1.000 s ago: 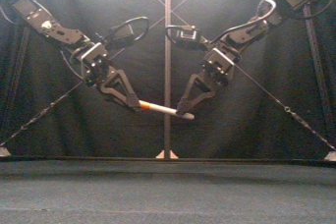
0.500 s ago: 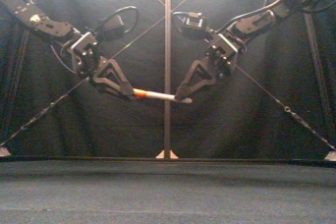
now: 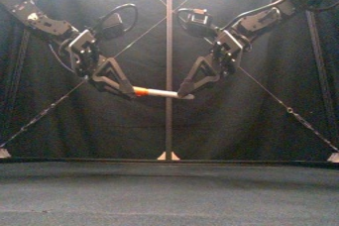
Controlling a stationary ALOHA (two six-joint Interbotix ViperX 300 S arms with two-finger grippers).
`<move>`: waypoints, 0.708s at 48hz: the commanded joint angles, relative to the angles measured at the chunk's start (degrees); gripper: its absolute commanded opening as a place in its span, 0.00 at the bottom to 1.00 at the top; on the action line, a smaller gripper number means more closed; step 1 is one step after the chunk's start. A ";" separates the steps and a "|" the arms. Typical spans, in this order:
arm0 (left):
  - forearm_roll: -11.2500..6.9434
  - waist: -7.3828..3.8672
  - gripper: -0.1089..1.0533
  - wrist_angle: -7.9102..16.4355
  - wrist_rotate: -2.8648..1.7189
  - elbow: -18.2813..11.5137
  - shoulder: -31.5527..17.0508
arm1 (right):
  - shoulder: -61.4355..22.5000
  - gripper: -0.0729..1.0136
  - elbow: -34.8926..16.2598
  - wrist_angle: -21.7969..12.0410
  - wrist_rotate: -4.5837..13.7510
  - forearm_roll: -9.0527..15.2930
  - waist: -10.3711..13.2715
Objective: Uncap the pen
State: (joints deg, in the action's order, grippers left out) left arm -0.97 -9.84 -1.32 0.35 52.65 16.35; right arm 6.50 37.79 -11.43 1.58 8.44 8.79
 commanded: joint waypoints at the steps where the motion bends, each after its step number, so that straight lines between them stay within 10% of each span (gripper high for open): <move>1: -0.26 -0.62 0.38 2.20 -0.26 2.29 1.05 | 2.29 0.46 1.93 -0.97 0.35 -0.18 0.97; 34: -2.02 -0.62 0.37 2.20 -0.26 6.06 5.27 | 3.96 0.46 3.52 -0.88 0.35 -0.79 1.32</move>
State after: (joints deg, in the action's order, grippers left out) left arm -2.64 -10.46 1.05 -0.09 59.24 20.74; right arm 8.79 42.01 -12.57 1.67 7.73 9.49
